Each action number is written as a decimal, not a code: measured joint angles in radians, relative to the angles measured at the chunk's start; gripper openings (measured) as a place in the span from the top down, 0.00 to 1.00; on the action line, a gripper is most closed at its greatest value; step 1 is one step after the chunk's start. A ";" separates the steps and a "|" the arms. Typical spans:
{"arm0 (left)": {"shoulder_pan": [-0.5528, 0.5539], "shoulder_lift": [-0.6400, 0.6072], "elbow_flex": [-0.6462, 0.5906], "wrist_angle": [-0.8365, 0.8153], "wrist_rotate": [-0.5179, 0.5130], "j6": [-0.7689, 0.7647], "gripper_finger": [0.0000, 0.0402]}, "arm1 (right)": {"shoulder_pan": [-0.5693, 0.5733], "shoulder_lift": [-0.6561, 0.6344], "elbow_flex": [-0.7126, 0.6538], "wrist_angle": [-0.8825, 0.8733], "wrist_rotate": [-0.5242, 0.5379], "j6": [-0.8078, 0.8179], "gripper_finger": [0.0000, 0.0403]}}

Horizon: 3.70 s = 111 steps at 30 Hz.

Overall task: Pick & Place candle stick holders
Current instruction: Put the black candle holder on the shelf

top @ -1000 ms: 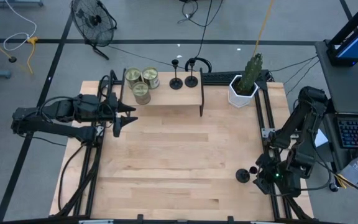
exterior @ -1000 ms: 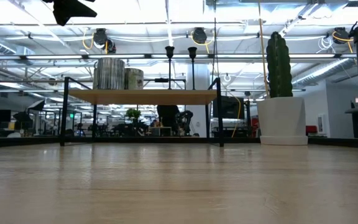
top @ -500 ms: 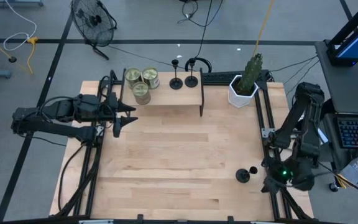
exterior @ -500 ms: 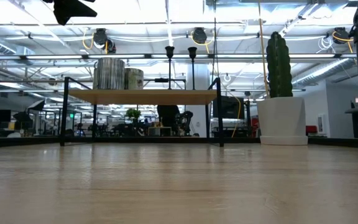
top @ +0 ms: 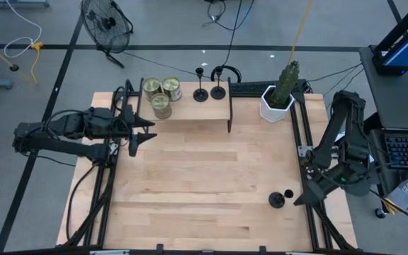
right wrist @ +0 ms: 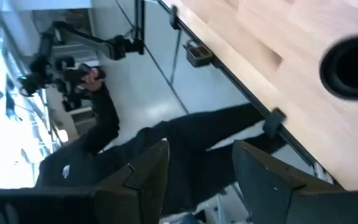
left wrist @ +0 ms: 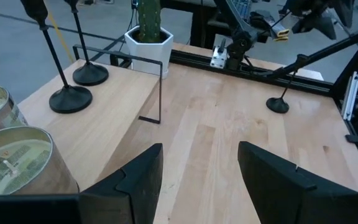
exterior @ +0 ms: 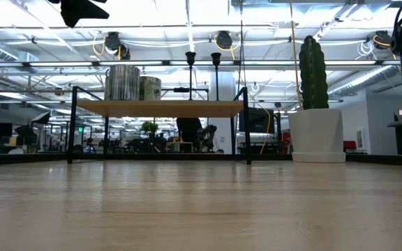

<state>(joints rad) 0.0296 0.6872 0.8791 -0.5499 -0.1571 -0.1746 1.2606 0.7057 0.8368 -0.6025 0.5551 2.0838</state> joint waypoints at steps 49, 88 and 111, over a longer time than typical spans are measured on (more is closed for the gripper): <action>0.000 0.000 0.000 0.000 -0.011 0.023 0.46 | -0.392 0.415 0.430 -0.725 -0.478 -0.315 0.57; 0.000 0.000 0.000 0.000 -0.010 0.021 0.46 | -0.404 0.486 0.339 -0.726 -0.529 -0.313 0.58; 0.000 0.000 0.000 0.000 -0.010 0.022 0.46 | -0.410 0.437 0.339 -0.699 -0.526 -0.338 0.58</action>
<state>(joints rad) 0.0296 0.6871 0.8791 -0.5495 -0.1669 -0.1528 0.8501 1.1423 1.1755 -1.3020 0.0292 1.7458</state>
